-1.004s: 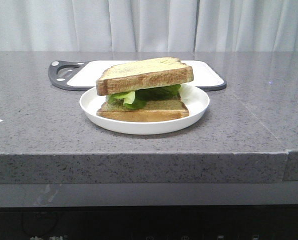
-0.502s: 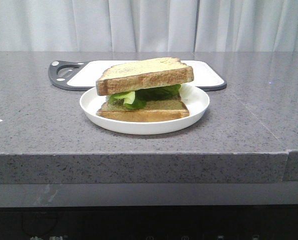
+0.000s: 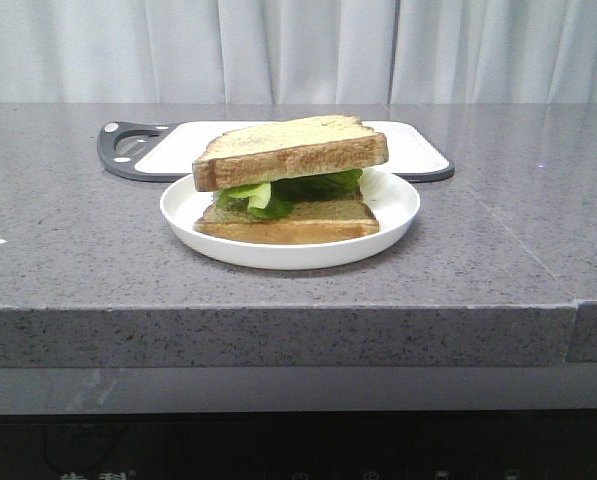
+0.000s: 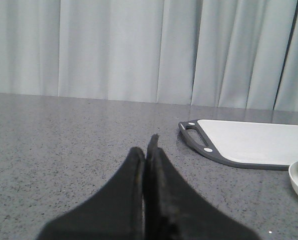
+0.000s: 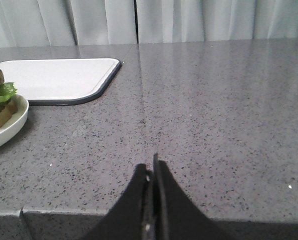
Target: Left arm grabs bread, right arm adds lettuce
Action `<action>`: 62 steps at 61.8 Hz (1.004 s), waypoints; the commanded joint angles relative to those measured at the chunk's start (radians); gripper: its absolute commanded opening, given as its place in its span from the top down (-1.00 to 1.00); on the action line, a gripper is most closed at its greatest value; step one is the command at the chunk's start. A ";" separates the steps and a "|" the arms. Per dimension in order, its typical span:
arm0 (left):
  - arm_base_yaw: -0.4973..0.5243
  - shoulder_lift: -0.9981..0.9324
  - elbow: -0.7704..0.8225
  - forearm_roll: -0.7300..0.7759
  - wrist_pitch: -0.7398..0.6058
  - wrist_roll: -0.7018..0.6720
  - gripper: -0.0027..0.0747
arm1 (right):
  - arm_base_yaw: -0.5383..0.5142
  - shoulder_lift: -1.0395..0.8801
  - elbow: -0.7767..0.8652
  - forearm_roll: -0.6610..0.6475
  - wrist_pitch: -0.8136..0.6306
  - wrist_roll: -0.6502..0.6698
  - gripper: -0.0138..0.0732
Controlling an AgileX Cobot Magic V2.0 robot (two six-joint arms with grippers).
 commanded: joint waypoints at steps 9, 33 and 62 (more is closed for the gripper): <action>0.003 -0.019 0.005 -0.006 -0.083 -0.004 0.98 | -0.008 -0.024 -0.002 -0.004 -0.095 0.000 0.95; 0.003 -0.019 0.005 -0.006 -0.083 -0.004 0.98 | -0.008 -0.024 -0.002 -0.133 -0.139 0.126 0.95; 0.003 -0.019 0.005 -0.006 -0.083 -0.004 0.98 | -0.008 -0.024 -0.002 -0.176 -0.142 0.206 0.95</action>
